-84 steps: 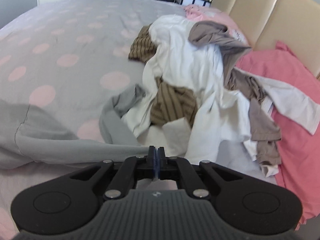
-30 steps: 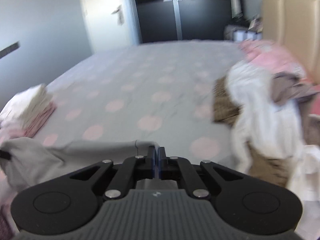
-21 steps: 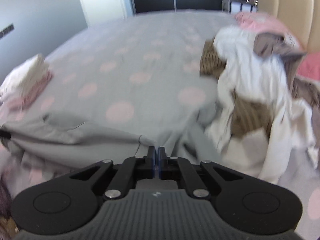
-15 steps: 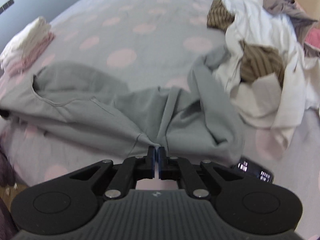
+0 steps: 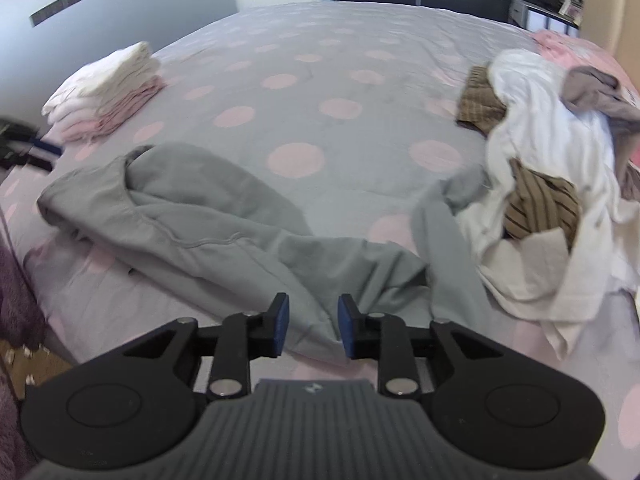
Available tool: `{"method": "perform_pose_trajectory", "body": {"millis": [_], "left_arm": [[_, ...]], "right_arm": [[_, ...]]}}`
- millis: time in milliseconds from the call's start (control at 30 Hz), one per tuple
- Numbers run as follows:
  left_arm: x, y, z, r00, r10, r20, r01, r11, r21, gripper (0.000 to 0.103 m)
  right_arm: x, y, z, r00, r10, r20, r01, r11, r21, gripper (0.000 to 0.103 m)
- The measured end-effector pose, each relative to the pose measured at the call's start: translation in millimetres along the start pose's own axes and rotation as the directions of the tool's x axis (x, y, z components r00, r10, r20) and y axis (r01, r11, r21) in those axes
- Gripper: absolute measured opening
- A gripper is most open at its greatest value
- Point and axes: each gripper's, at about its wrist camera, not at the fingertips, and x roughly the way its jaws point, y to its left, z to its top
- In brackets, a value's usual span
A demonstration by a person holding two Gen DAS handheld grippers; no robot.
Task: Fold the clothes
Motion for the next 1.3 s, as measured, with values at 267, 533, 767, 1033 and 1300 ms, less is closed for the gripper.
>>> {"method": "perform_pose_trajectory", "body": {"millis": [267,533,767,1033,1300], "left_arm": [[39,7,14,0.999,-0.01,-0.044,0.011,0.999,0.03,0.051],[69,15,5,0.99,-0.087,-0.112,0.093,0.995,0.045,0.051],[72,13,3,0.986,-0.127,-0.11,0.134,0.989,0.064,0.036],[66,2,3,0.991,-0.124,-0.048,0.13,0.979,0.155,0.04],[64,-14,5,0.993,-0.11,-0.036,0.115,0.964,0.24,0.026]], "right_arm": [[-9,-20,32,0.998,0.01,0.059,-0.01,1.0,0.001,0.039],[5,-29,40,0.999,-0.007,0.044,0.007,1.0,0.014,0.041],[18,-30,37,1.0,0.0,0.012,0.0,1.0,0.014,0.041],[32,-19,34,0.999,0.026,-0.024,-0.026,1.0,-0.013,0.041],[31,-18,36,1.0,0.02,-0.022,-0.021,1.0,-0.023,0.042]]}}
